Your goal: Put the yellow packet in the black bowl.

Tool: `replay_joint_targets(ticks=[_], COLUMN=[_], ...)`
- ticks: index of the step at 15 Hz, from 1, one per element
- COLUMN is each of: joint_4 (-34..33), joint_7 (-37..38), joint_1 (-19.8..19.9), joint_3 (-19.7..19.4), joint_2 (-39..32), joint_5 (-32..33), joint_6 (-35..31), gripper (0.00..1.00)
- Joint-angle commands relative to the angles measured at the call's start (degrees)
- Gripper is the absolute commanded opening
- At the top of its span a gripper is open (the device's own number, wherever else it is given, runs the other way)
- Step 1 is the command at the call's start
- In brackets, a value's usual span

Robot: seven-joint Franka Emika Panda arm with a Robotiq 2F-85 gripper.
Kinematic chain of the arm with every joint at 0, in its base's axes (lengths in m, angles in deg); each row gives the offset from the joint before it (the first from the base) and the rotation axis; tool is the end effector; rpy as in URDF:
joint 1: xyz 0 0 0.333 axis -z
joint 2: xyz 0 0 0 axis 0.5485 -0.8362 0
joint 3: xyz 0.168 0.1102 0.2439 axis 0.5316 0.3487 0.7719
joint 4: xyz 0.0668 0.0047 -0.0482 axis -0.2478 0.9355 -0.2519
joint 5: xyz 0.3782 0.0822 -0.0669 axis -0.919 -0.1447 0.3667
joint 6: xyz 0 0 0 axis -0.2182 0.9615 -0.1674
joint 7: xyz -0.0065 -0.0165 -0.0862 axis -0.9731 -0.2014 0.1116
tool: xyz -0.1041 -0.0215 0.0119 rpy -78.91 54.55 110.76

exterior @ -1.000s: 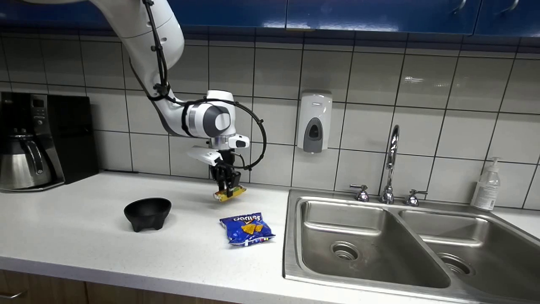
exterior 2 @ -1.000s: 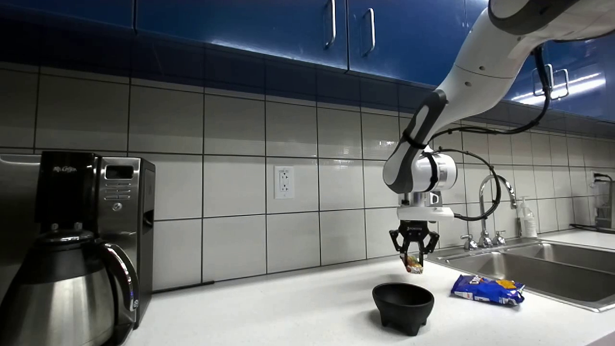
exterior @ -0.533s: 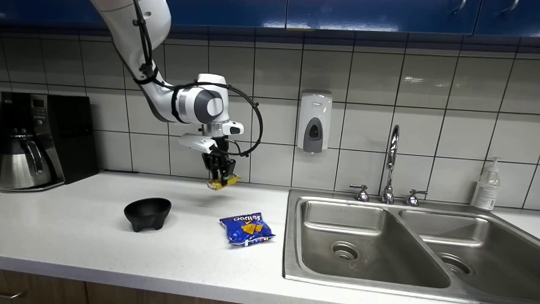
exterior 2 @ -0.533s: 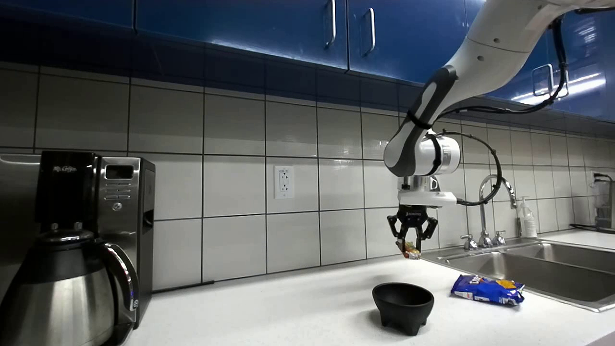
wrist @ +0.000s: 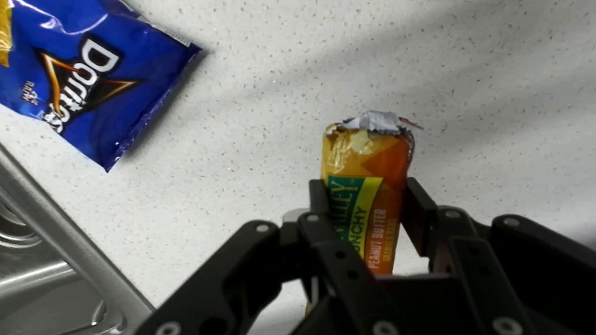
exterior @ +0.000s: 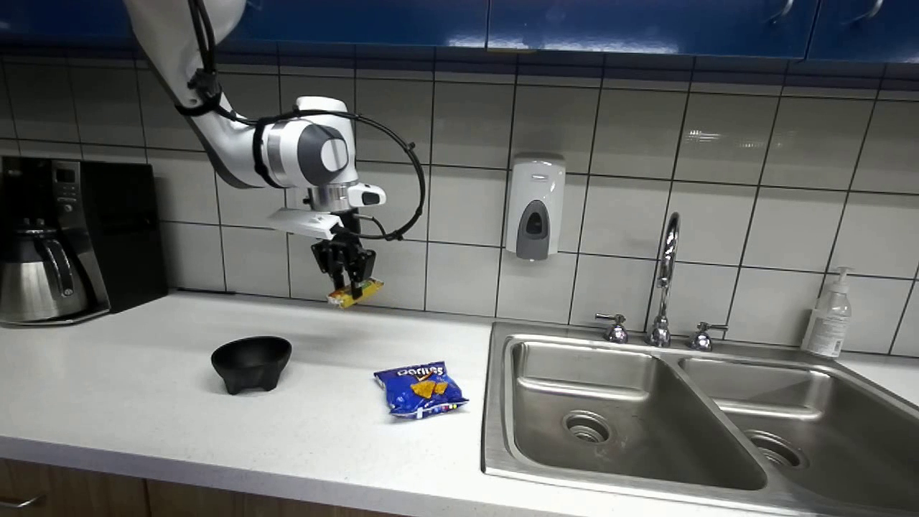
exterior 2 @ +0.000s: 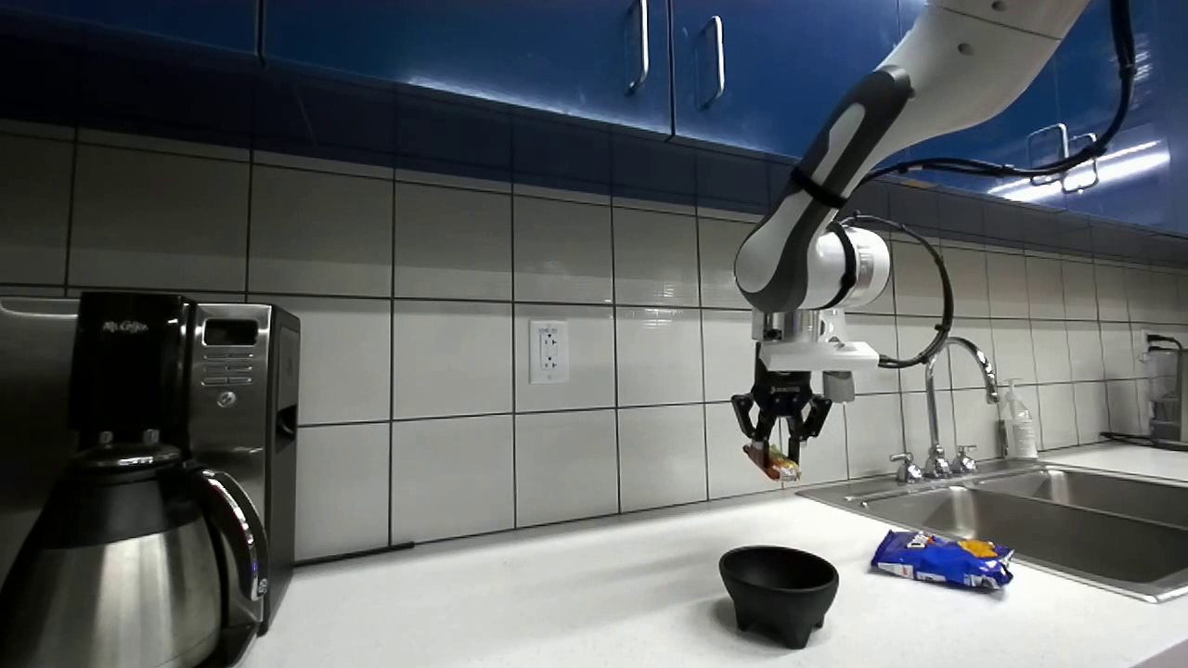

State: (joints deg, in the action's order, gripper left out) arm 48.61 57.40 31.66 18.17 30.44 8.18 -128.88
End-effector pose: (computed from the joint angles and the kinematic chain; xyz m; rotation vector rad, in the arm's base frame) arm 0.5753 -0.0347 0.3445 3.0718 -0.3786 0.3145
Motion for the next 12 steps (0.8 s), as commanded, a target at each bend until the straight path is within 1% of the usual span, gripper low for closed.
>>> replay_joint_targets(ticks=[1, 6, 12], joint_4=[4.04, 5.63, 7.87], joint_7=[1.03, 2.22, 5.38], joint_1=[-0.9, -2.12, -3.11], joint_3=[1.64, 3.79, 6.0], joint_2=[5.24, 7.71, 10.26], joint_5=[3.34, 6.13, 9.81], joint_6=[0.36, 0.89, 1.2], gripper=[0.17, 0.17, 0.17])
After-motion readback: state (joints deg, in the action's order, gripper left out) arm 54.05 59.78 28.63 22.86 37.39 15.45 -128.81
